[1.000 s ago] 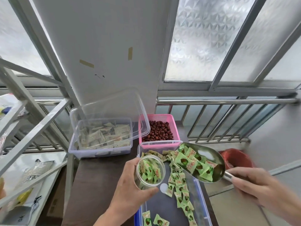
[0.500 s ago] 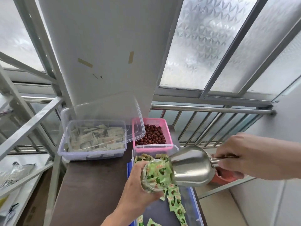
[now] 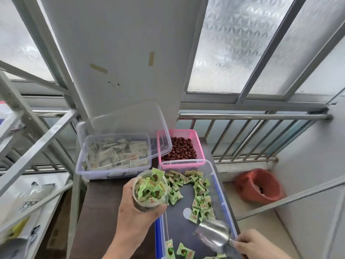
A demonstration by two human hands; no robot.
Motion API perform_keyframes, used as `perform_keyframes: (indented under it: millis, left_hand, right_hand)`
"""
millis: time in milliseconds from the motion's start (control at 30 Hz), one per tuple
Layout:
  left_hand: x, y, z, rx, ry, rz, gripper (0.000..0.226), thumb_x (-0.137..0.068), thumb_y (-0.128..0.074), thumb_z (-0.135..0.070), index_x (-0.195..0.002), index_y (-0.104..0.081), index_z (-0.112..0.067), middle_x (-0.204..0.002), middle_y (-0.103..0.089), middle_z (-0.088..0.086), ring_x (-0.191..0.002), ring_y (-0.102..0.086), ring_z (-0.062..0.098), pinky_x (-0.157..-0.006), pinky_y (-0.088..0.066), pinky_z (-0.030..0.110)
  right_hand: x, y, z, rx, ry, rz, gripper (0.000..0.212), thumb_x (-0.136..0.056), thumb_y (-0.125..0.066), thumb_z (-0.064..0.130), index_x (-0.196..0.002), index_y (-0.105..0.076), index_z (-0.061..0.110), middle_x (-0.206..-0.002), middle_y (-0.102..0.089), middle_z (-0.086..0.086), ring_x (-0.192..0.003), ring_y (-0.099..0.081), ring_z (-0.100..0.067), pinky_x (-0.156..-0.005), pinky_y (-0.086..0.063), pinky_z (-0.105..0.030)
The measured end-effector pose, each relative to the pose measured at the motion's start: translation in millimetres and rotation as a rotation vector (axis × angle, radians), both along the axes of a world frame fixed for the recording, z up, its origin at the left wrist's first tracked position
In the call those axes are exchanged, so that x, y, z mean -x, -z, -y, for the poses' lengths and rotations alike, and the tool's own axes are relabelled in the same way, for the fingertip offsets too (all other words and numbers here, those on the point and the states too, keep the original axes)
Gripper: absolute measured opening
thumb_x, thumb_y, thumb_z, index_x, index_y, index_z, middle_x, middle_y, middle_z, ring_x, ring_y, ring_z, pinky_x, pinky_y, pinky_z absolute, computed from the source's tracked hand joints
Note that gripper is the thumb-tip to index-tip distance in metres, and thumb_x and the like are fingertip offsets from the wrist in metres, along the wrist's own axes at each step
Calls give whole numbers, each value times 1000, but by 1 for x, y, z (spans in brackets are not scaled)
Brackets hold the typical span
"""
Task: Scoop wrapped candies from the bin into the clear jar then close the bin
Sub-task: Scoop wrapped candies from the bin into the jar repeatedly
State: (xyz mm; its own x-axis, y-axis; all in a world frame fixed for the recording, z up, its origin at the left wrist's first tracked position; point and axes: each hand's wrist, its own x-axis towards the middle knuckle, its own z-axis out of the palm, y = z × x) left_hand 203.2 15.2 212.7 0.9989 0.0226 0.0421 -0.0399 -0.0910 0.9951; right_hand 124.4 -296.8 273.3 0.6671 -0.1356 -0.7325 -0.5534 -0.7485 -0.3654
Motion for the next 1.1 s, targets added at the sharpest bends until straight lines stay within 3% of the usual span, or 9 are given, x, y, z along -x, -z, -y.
perform_keyframes:
  millis: [133,233,300,400,567,667,833,967,1100]
  left_hand:
    - [9,-1,-8,-97,-134,-7,99,-41,-103,-22,-117,-51,-57,-114,-66,-28,-100,-64,-14,-76,-57,11]
    - [21,-8,-19,-173,-156,-81,100,-34,-101,-38,-114,-47,-64,-115,-61,-36,-99,-59,-21,-77,-52,17]
    - [42,-8,-38,-235,-302,-72,101,-29,-98,-44,-115,-47,-65,-118,-62,-34,-103,-60,-18,-80,-56,13]
    - [52,-7,-36,-269,-248,-56,105,-27,-98,-41,-115,-48,-65,-120,-62,-31,-108,-61,-15,-80,-47,-6]
    - [59,0,-11,-244,-69,-61,108,-28,-103,-38,-118,-50,-62,-120,-66,-25,-107,-66,-10,-82,-48,-4]
    - [66,2,-7,-222,-50,-67,108,-30,-105,-35,-122,-52,-57,-119,-69,-23,-104,-68,-9,-80,-47,-6]
    - [61,-3,-10,-240,-37,-82,104,-32,-103,-31,-120,-53,-53,-120,-66,-26,-106,-66,-10,-80,-46,-7]
    - [57,-6,-12,-254,-51,-84,104,-34,-105,-21,-119,-51,-49,-118,-64,-29,-107,-64,-11,-81,-46,-7]
    - [48,-4,-12,-280,-62,-76,101,-36,-104,-22,-115,-49,-56,-118,-60,-29,-107,-62,-12,-79,-45,-7]
  right_hand:
    - [0,48,-32,39,61,-106,24,-98,-54,23,-75,-52,18,-52,-53,15,-66,-52,-1,-50,-33,-9]
    - [-18,80,-68,15,223,18,39,-93,-57,29,-56,-50,18,-54,-58,5,-61,-56,-8,-58,-39,-19]
    - [-48,105,-109,-99,131,96,40,-91,-55,23,-51,-51,15,-57,-62,-2,-59,-58,-15,-58,-40,-24]
    - [-76,129,-140,-216,343,182,41,-94,-50,17,-53,-46,15,-52,-55,-3,-49,-48,-19,-51,-32,-27]
    - [-84,152,-116,-184,546,341,37,-102,-43,26,-72,-61,12,-72,-66,-7,-63,-59,-21,-54,-37,-30]
    - [-66,175,-89,-213,499,365,37,-102,-45,23,-68,-58,14,-67,-63,-8,-58,-56,-21,-57,-41,-34]
    - [-57,177,-76,-221,403,414,33,-102,-45,23,-77,-59,7,-76,-66,-15,-73,-61,-31,-65,-44,-39]
    - [-46,163,-69,-296,273,495,35,-101,-48,18,-68,-57,25,-58,-59,2,-53,-49,-6,-60,-38,-29]
    - [-27,135,-48,-375,183,509,29,-100,-52,14,-80,-66,28,-57,-58,3,-51,-45,-3,-55,-36,-21]
